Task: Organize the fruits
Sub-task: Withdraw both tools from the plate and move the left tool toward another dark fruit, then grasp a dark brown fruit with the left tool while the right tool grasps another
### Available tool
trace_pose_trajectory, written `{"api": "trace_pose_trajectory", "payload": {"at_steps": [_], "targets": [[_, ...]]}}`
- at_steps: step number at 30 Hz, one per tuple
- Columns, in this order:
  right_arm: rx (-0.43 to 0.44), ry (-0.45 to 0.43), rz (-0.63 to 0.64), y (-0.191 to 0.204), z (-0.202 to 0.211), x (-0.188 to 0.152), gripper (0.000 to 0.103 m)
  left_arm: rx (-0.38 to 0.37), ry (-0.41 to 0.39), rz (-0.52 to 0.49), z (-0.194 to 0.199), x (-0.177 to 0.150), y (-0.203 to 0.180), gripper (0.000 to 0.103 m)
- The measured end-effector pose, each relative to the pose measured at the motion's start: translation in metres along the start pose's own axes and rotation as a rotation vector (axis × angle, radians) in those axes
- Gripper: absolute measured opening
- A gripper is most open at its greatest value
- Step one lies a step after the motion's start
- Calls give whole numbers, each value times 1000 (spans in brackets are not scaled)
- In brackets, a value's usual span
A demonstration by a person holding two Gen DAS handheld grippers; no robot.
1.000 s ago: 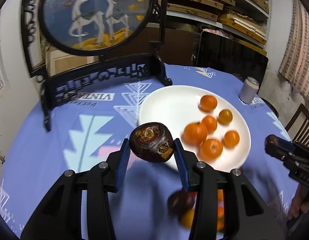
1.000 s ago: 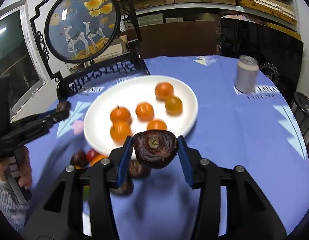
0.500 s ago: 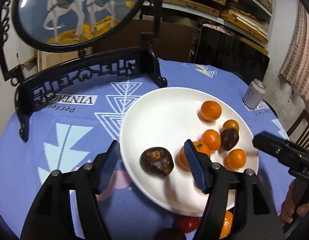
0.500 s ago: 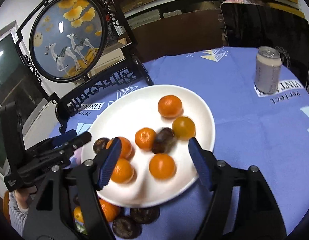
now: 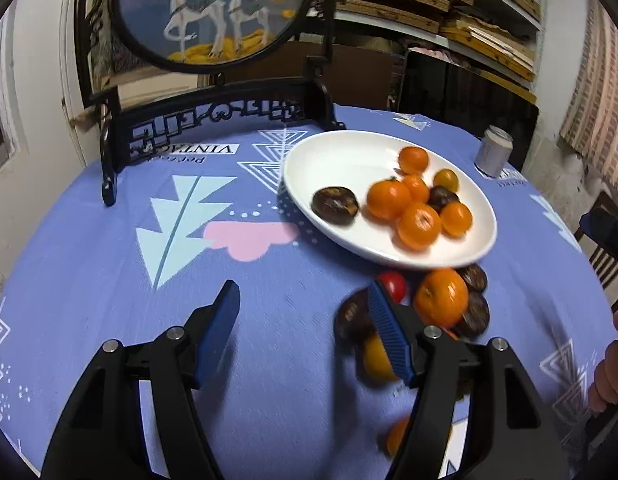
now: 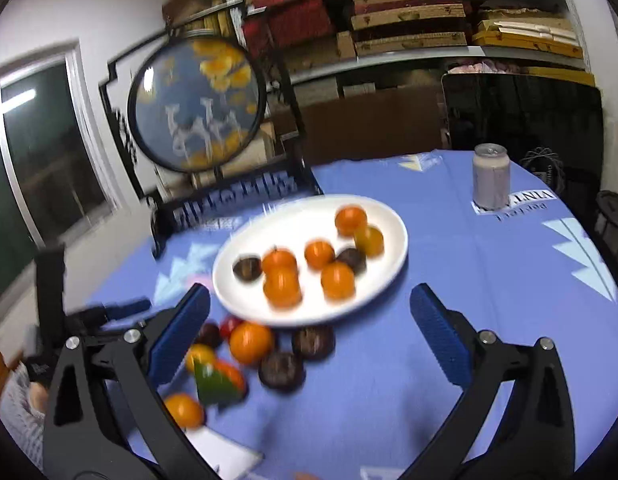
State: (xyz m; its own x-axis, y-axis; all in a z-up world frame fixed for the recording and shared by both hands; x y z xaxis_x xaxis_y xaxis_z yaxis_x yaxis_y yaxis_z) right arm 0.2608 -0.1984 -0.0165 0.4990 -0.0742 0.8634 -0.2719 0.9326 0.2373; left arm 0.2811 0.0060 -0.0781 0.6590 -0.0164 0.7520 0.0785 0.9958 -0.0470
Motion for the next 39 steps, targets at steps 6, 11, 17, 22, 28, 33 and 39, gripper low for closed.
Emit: {"api": "trace_pose_trajectory", "payload": {"at_steps": [6, 11, 17, 22, 28, 33, 39], "targets": [[-5, -22, 26, 9, 19, -18, 101, 24, 15, -108, -12, -7, -19, 67], [4, 32, 4, 0, 8, -25, 101, 11, 25, -67, -21, -3, -7, 76], [14, 32, -27, -3, 11, -24, 101, 160, 26, 64, -18, 3, 57, 89], [13, 60, -18, 0, 6, -30, 101, 65, 13, 167, -11, 6, 65, 88], [0, 90, -17, 0, 0, -35, 101, 114, 26, -69, -20, -7, 22, 89], [0, 124, -74, -10, -6, -39, 101, 106, 66, -104, -31, -15, 17, 89], [-2, 149, -74, -10, -10, -44, 101, 44, 151, 2, -48, -23, 29, 67]]}}
Point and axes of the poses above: each gripper's, at about its wrist camera, not at the fingertips, and z roughly against the way its jaws point, y to its left, x to its top, the point moved 9 cm from there along -z, roughly the way its jaws point
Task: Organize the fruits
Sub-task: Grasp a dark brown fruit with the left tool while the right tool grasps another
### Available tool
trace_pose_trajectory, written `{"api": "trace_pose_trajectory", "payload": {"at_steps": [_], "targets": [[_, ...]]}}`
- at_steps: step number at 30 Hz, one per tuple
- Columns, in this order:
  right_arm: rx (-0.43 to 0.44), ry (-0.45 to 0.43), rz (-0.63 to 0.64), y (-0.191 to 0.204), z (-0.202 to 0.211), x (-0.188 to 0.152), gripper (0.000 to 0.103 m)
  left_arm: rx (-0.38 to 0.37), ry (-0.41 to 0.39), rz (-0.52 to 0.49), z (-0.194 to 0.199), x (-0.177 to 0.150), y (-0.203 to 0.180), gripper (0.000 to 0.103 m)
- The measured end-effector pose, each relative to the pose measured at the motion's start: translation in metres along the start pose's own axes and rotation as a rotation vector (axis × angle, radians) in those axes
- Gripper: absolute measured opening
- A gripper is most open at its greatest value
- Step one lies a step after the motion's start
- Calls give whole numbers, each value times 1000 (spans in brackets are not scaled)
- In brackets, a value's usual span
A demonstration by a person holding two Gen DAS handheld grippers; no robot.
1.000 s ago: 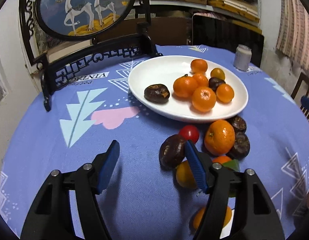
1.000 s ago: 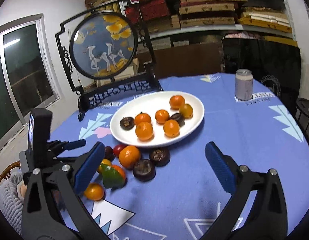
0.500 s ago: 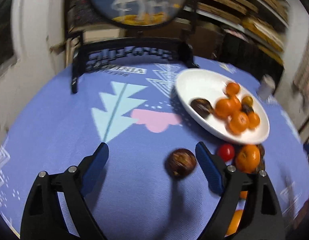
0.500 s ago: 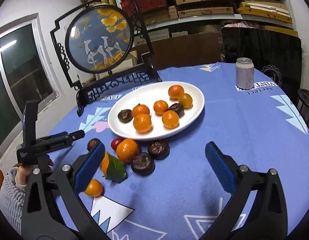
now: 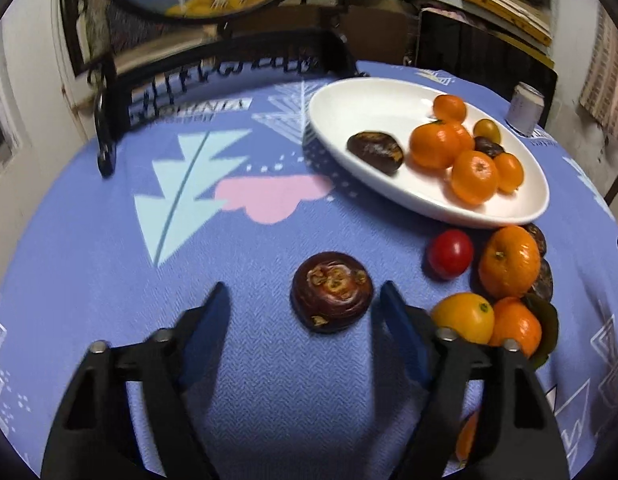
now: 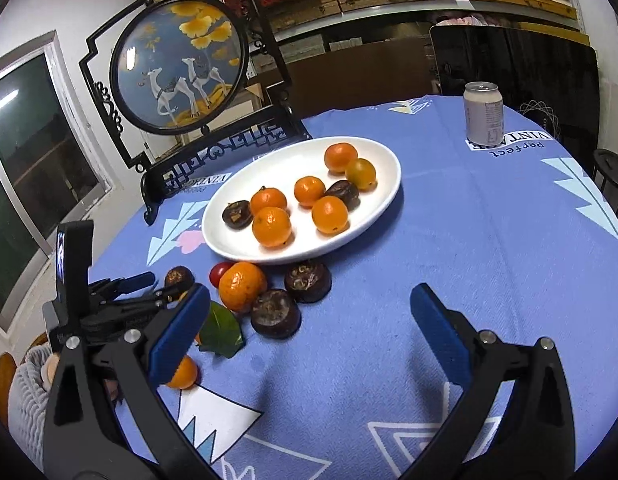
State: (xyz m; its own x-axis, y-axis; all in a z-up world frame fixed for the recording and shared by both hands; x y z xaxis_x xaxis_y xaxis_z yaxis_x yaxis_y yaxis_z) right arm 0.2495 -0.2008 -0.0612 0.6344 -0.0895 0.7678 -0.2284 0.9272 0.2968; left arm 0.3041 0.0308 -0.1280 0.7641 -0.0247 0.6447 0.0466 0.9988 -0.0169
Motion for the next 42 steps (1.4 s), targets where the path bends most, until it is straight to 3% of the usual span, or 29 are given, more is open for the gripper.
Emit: {"api": "trace_pose_trajectory", "payload": {"at_steps": [4, 9, 14, 16, 27, 31, 34, 42], "targets": [[-16, 32, 32, 4, -8, -7, 101, -16, -2, -3, -2, 1, -5, 42], [-51, 90, 103, 10, -24, -21, 101, -22, -4, -14, 0, 2, -8, 41], [-98, 141, 218, 21, -43, -35, 88, -13, -2, -18, -1, 2, -8, 42], [-110, 153, 236, 21, -47, -37, 77, -11, -2, -19, -1, 2, -8, 42], [-79, 203, 257, 35, -68, -41, 76, -11, -1, -19, -2, 2, -9, 42], [-71, 244, 255, 36, -80, -43, 53, -12, -1, -19, -2, 2, -9, 42], [-56, 236, 254, 38, -79, -42, 42, -12, -1, -18, -2, 2, -9, 42], [-36, 214, 203, 28, -64, -41, 42, -58, -11, -18, 3, -1, -14, 41]]}}
Point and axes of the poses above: each gripper's, at about its wrist camera, not at the fingertips, and z roughly against the way its jaws point, y to its left, x to its top, the point moved 9 cm from there along -z, roughly the way its jaws point
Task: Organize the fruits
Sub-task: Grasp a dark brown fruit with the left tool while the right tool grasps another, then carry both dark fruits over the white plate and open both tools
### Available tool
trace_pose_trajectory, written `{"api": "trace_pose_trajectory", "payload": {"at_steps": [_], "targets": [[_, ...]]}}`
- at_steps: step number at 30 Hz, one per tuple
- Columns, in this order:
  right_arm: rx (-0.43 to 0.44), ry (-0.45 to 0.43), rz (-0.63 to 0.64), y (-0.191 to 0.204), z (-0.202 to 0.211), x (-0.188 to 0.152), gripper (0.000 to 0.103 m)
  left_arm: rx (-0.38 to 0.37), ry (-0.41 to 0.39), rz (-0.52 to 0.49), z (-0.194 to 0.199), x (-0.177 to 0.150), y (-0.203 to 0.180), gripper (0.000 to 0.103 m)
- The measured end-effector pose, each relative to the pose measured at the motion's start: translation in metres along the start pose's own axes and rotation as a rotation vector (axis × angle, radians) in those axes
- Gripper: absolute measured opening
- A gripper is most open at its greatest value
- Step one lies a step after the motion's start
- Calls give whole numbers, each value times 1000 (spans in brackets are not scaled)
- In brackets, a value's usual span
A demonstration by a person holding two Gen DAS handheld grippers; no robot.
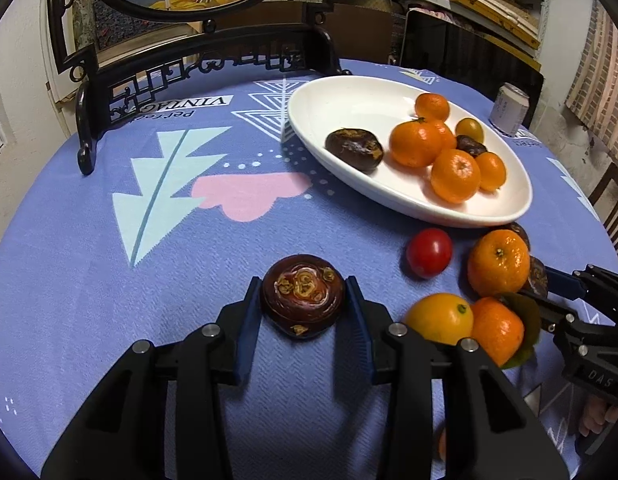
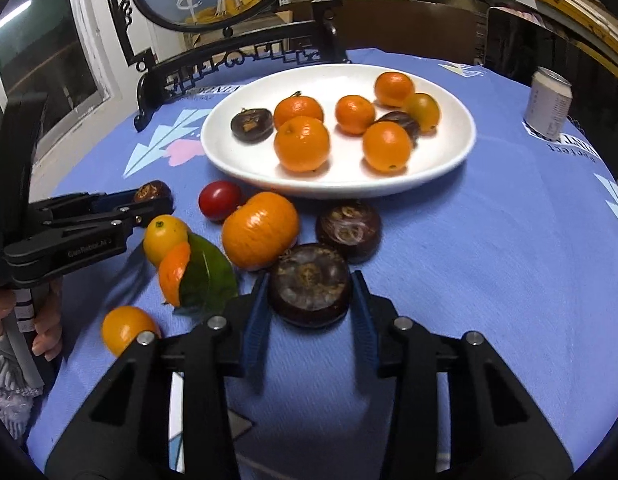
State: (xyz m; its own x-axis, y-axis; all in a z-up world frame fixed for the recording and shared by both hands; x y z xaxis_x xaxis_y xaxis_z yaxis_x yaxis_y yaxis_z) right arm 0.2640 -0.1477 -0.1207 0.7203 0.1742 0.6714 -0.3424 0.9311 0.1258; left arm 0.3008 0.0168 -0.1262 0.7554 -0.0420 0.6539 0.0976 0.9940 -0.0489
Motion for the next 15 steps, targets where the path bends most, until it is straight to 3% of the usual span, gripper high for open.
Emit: {"api": "trace_pose_trajectory", "payload": {"at_steps": [7, 15], "targets": [[2, -126, -54, -15, 46, 14, 41, 22, -104, -8, 32, 9, -4, 41], [12, -153, -111, -34, 54, 24, 41, -9, -162, -6, 52, 29, -14, 41]]}}
Point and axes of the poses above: each gripper's, at about its wrist camera, not at the fingertips, and z roughly against the way its jaws point, y to its left, x to its top, the point moved 9 cm from there along -z, roughly the way its jaws point
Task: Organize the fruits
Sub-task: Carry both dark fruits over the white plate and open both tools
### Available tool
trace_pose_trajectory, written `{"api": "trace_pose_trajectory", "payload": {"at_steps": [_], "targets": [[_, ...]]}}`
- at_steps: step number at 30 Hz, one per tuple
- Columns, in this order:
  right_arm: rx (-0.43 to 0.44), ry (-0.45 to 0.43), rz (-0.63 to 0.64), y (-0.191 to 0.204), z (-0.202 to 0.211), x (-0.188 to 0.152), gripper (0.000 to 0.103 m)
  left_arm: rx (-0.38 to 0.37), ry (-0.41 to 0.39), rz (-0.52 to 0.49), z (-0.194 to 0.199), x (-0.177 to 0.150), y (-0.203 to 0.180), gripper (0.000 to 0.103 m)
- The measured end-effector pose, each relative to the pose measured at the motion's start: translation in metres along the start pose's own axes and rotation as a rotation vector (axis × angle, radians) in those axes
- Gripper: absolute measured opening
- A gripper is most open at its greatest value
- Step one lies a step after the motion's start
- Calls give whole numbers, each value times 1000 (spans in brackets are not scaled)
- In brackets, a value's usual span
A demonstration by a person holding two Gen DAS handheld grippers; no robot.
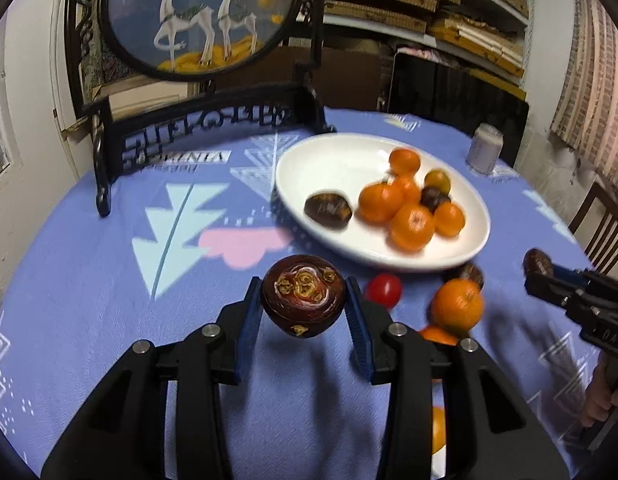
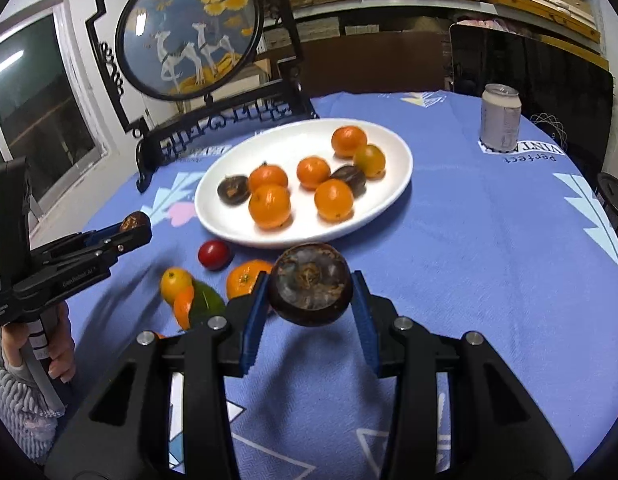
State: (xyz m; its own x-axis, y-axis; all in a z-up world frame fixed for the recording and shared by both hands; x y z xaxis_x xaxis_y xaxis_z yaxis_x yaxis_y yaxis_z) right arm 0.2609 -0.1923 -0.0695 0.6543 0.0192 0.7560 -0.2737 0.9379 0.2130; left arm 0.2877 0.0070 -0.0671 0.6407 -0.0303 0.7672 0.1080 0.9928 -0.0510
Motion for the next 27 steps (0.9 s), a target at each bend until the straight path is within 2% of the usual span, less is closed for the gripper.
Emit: {"api": "trace_pose_trajectory", "payload": {"at_steps": [3, 6, 9, 13, 19, 20, 21, 22, 27], "targets": [[6, -6, -4, -1, -3, 17, 41, -13, -12, -2, -4, 28, -6, 41], [0, -20, -7, -2, -12, 44, 41, 1, -36, -29, -16, 62, -14, 41], [7, -37, -24, -4, -29, 76, 41, -16, -33, -11, -37, 86, -20, 41], [46, -23, -50, -2, -65, 109, 41, 6, -8, -5, -75, 98, -20, 41], [72, 12, -81, -1, -115, 133, 44, -8, 50, 5, -116, 103, -21, 42], [65, 7, -86, -3, -118, 135, 56, -7, 52, 5, -119, 103, -20, 47], [54, -7, -99, -7, -119, 136, 63, -6, 54, 7, -120, 102, -19, 61], [52, -19, -108, -9, -117, 136, 67, -5, 50, 16, -119, 101, -16, 69], [63, -38, -125, -12, -99, 132, 68, -33, 38, 74, -103, 102, -8, 69]]}}
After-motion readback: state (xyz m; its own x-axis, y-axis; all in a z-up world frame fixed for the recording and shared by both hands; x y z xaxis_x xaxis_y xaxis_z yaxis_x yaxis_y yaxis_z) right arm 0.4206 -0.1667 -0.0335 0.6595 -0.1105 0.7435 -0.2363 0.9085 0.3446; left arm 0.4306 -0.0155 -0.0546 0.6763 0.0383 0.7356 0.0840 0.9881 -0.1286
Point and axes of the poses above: each gripper's, at about its wrist camera, not at the fingertips, and z roughly against the way its jaws point, y to its left, x to its top, the point moved 9 cm from there along -z, roughly the way its jaws point
